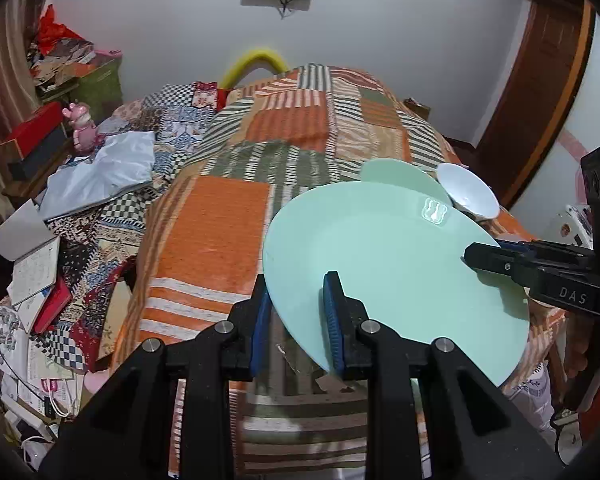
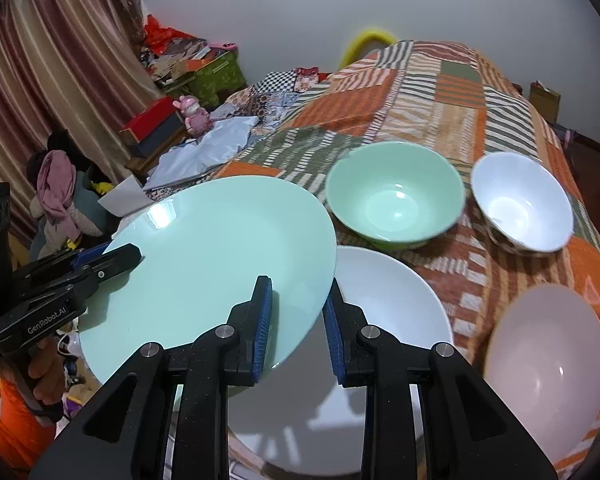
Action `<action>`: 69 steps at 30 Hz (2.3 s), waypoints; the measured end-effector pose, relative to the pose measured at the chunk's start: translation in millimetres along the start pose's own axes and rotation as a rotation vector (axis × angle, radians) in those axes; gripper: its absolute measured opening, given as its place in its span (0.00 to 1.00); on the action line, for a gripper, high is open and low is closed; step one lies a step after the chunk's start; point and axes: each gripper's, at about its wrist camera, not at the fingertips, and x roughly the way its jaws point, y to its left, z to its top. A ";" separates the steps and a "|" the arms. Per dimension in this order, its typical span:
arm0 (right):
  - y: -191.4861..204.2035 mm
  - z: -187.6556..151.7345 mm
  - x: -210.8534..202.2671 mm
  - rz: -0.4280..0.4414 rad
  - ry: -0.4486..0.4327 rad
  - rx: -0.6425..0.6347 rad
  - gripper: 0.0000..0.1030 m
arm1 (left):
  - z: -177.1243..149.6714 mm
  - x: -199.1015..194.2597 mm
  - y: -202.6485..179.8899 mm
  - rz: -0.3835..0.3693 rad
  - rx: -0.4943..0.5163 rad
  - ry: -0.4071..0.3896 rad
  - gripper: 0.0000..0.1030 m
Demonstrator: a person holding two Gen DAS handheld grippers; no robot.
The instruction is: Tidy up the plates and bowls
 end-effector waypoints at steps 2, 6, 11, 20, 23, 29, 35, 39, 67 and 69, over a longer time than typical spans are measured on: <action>-3.5 -5.0 -3.0 -0.005 -0.001 0.010 0.23 | -2.5 0.8 -6.2 -0.008 0.006 0.004 0.24; -10.9 -14.6 -7.6 -0.012 -0.001 0.028 0.23 | -7.2 5.4 -16.0 -0.023 0.010 0.017 0.24; -21.4 -26.7 -7.8 -0.018 0.002 0.060 0.23 | -13.3 12.7 -24.9 -0.037 0.018 0.033 0.24; -34.5 -46.8 -5.2 -0.031 0.025 0.105 0.23 | -24.4 33.2 -34.5 -0.055 0.025 0.081 0.24; -40.1 -50.2 -3.8 -0.045 0.033 0.117 0.23 | -28.7 40.9 -38.9 -0.063 0.032 0.095 0.24; -47.4 -55.9 -2.2 -0.060 0.046 0.131 0.23 | -33.6 56.4 -45.7 -0.075 0.029 0.127 0.24; -46.6 -59.5 -0.8 -0.087 0.056 0.111 0.23 | -36.8 69.7 -47.5 -0.084 0.021 0.156 0.24; -46.9 -60.5 1.8 -0.093 0.062 0.114 0.23 | -38.1 75.4 -46.4 -0.088 0.014 0.169 0.24; -48.0 -62.5 -8.9 -0.166 0.038 0.103 0.21 | -32.1 74.0 -50.1 -0.080 0.042 0.155 0.24; -48.9 -62.2 -15.0 -0.174 0.020 0.096 0.21 | -29.9 68.0 -51.2 -0.070 0.050 0.142 0.24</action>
